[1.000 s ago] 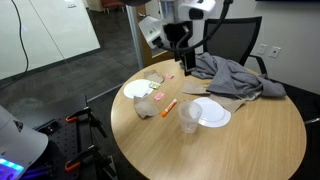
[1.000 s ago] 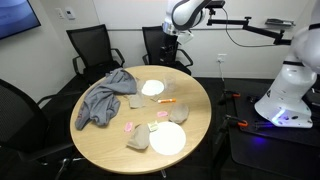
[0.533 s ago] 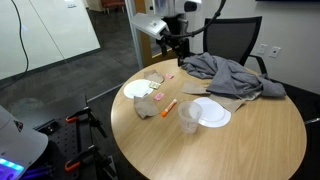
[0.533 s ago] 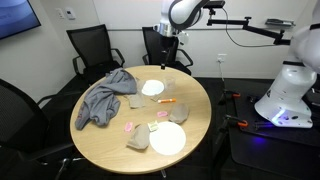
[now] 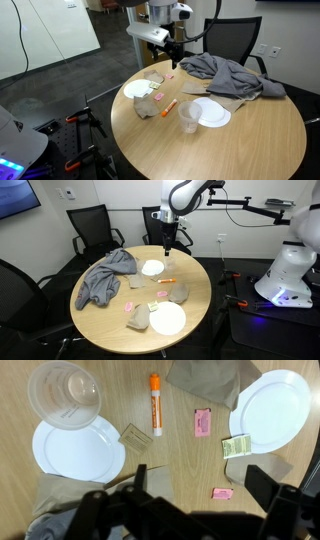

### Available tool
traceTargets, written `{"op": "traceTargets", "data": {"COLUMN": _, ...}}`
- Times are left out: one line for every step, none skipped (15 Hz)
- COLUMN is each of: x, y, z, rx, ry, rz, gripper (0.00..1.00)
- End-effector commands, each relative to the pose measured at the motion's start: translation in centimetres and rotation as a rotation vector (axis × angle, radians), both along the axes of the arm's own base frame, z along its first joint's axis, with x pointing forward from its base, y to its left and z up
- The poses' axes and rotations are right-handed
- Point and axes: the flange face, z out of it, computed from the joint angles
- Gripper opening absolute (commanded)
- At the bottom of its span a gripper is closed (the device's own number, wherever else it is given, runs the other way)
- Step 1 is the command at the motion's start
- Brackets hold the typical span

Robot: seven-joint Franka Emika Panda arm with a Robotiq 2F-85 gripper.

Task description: Take the marker from the cup, set it on the table, shift the cup to the right, and then return the marker to the cup

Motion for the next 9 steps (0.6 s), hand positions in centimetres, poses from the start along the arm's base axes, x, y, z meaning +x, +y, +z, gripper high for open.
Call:
{"op": "traceTargets", "data": {"x": -0.5, "y": 1.6, "z": -1.9, "rx": -0.01, "ry": 0.016, "rz": 0.033, "gripper": 1.0}}
{"op": "traceTargets", "data": {"x": -0.5, "y": 1.9, "z": -2.6, "rx": -0.016, "ry": 0.02, "rz": 0.021, "gripper": 1.0}}
{"op": "traceTargets", "data": {"x": -0.4, "y": 2.1, "z": -3.4, "rx": -0.025, "ry": 0.017, "rz": 0.002, "gripper": 1.0}}
{"op": "traceTargets", "data": {"x": -0.3, "y": 2.3, "z": -4.3, "rx": -0.035, "ry": 0.01, "rz": -0.024, "gripper": 1.0}}
{"op": "traceTargets", "data": {"x": -0.2, "y": 2.3, "z": -5.0, "rx": -0.05, "ry": 0.003, "rz": -0.053, "gripper": 1.0}}
{"op": "traceTargets", "data": {"x": -0.2, "y": 2.4, "z": -5.8, "rx": -0.06, "ry": -0.001, "rz": -0.076, "gripper": 1.0}}
{"op": "traceTargets", "data": {"x": -0.1, "y": 2.5, "z": -6.7, "rx": -0.072, "ry": -0.007, "rz": -0.102, "gripper": 1.0}}
{"op": "traceTargets", "data": {"x": 0.0, "y": 2.5, "z": -7.6, "rx": -0.081, "ry": -0.008, "rz": -0.126, "gripper": 1.0}}
{"op": "traceTargets", "data": {"x": 0.1, "y": 2.6, "z": -8.4, "rx": -0.088, "ry": -0.007, "rz": -0.148, "gripper": 1.0}}
